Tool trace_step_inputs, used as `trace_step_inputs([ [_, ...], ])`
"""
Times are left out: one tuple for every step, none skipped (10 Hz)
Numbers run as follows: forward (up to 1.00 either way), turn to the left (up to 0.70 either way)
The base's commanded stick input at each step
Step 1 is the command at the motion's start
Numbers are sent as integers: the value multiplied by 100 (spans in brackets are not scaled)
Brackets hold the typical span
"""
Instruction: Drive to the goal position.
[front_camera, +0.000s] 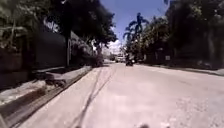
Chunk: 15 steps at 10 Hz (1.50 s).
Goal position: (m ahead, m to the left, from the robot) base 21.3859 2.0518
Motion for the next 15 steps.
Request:
trace_step_inputs([
  [100, 0],
  [100, 0],
  [100, 0],
  [100, 0],
  [100, 0],
  [100, 0],
  [100, 0],
  [100, 0],
  [100, 0],
  [100, 0],
  [100, 0],
  [100, -27],
  [100, -27],
  [100, 0],
  [100, 0],
])
